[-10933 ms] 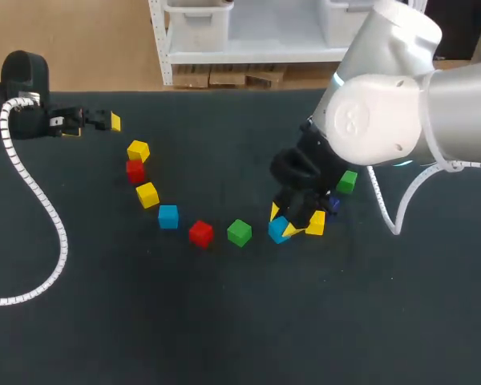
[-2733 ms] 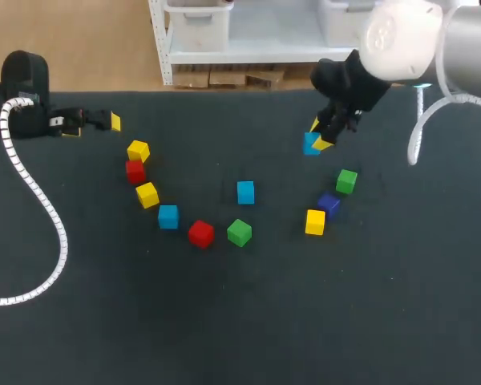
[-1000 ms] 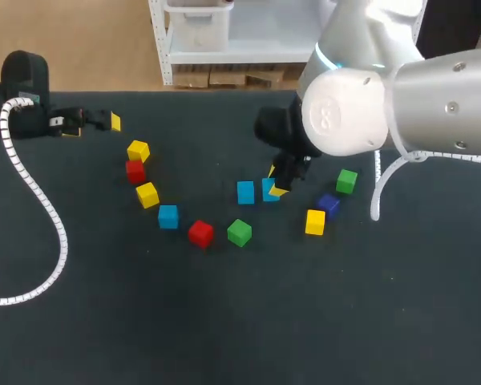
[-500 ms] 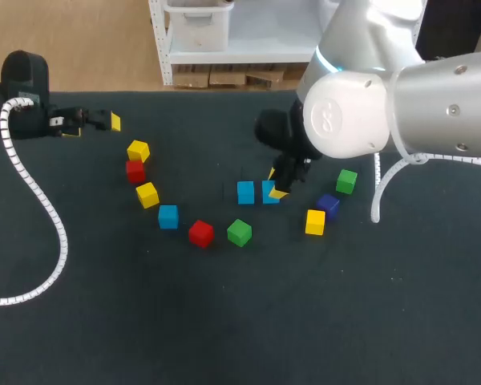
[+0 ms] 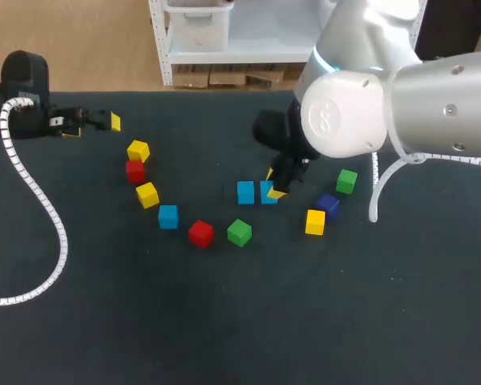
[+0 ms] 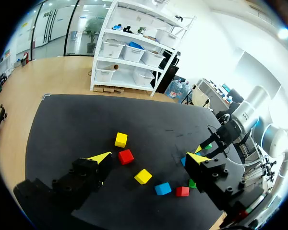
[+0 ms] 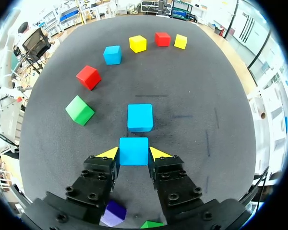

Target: Place the blue cubes, place green cubes on the blue cubes, place the yellow cubes on the green cubes, then place the red cubes on the yellow cubes, and place purple cube on the red cubes.

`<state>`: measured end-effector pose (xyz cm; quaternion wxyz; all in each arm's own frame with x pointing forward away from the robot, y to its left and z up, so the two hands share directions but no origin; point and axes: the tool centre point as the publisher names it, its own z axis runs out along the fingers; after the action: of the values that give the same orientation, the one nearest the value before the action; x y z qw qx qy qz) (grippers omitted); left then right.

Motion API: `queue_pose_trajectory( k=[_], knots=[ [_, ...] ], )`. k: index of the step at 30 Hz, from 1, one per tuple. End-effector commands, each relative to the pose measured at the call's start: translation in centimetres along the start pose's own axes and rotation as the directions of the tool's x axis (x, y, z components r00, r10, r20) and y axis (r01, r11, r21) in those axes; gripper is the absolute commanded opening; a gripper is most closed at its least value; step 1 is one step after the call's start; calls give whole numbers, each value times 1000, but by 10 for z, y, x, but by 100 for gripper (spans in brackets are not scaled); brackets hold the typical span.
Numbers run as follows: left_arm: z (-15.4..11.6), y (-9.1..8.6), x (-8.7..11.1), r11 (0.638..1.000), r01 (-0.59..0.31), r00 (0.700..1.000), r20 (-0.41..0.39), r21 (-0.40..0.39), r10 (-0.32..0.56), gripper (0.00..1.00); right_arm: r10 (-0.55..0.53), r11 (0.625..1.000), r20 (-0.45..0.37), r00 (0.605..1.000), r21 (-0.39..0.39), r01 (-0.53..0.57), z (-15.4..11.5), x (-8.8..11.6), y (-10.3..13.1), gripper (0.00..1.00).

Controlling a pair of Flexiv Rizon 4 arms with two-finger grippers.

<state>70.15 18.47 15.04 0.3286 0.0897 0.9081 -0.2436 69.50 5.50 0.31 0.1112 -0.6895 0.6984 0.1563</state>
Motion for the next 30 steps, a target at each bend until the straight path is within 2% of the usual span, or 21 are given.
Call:
queue_pose_trajectory(
  k=[1,30],
  knots=[
    [0,0,0,1000,0,1000,0,0,0,100,-1,1000,2,1000,-5,1,2,-1,-2,0],
    [0,0,0,1000,0,1000,0,0,0,100,-2,1000,3,1000,-10,2,2,1,-5,0]
  ],
)
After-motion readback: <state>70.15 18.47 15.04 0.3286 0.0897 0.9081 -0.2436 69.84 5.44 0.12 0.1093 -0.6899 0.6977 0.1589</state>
